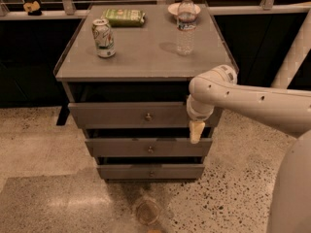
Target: Open top drawer
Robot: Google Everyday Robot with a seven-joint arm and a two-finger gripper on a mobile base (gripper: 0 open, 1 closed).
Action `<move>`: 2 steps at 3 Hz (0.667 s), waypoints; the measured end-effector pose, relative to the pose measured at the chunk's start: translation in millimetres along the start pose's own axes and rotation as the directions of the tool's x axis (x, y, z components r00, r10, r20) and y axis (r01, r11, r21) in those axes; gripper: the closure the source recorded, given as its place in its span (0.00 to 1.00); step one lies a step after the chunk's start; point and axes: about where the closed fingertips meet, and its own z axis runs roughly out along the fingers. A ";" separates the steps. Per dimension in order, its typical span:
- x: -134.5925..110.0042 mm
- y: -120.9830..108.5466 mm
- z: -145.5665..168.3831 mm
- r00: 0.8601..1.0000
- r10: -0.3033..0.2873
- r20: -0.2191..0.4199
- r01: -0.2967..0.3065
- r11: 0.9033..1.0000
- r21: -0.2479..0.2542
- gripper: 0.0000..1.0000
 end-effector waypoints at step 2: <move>0.0 0.0 0.0 1.000 0.000 0.000 0.000 1.000 0.000 0.41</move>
Offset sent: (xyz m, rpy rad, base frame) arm 0.0000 0.0000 0.0000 0.0000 0.0000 0.0000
